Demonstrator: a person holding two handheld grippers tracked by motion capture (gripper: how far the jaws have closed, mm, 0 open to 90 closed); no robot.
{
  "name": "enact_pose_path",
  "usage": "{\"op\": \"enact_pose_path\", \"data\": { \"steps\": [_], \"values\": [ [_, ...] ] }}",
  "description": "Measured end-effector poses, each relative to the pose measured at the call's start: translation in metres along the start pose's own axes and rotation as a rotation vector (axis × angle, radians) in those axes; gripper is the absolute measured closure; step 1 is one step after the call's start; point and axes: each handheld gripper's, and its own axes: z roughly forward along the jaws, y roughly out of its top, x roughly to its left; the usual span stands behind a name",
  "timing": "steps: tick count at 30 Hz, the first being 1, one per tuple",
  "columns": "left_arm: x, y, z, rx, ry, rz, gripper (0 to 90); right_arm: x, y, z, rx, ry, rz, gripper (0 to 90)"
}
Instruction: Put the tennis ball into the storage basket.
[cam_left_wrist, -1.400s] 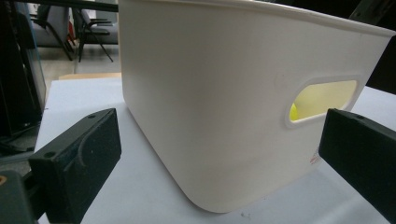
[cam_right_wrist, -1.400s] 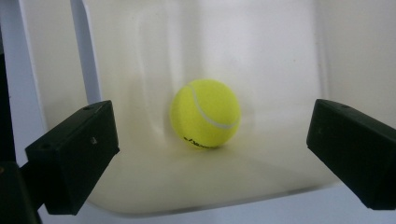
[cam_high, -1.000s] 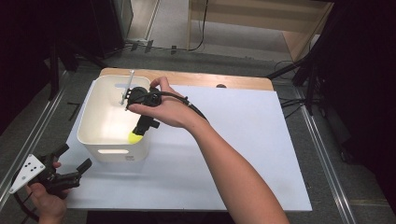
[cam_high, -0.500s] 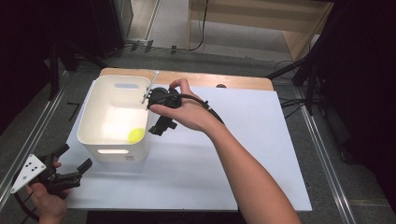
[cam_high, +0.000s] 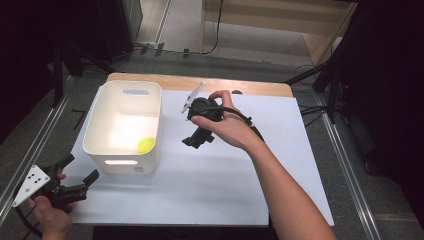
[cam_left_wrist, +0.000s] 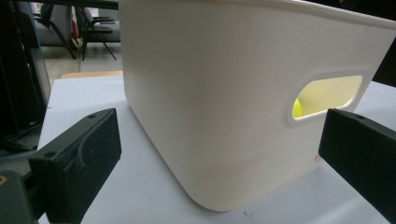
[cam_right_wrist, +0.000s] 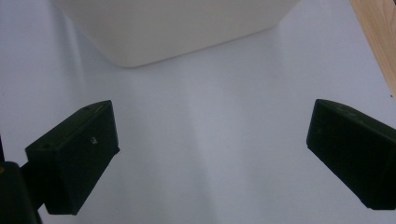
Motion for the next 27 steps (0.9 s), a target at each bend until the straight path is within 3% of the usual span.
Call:
{"op": "enact_pose_path", "data": {
  "steps": [9, 27],
  "values": [
    [0.000, 0.000, 0.000, 0.003, 0.003, 0.003, 0.0, -0.003, -0.035, -0.009, -0.040, -0.032, 0.046, 1.3],
    [-0.001, 0.000, 0.001, 0.008, 0.007, 0.011, 0.0, -0.013, -0.111, -0.022, -0.206, -0.082, 0.166, 1.3]
  ]
}}
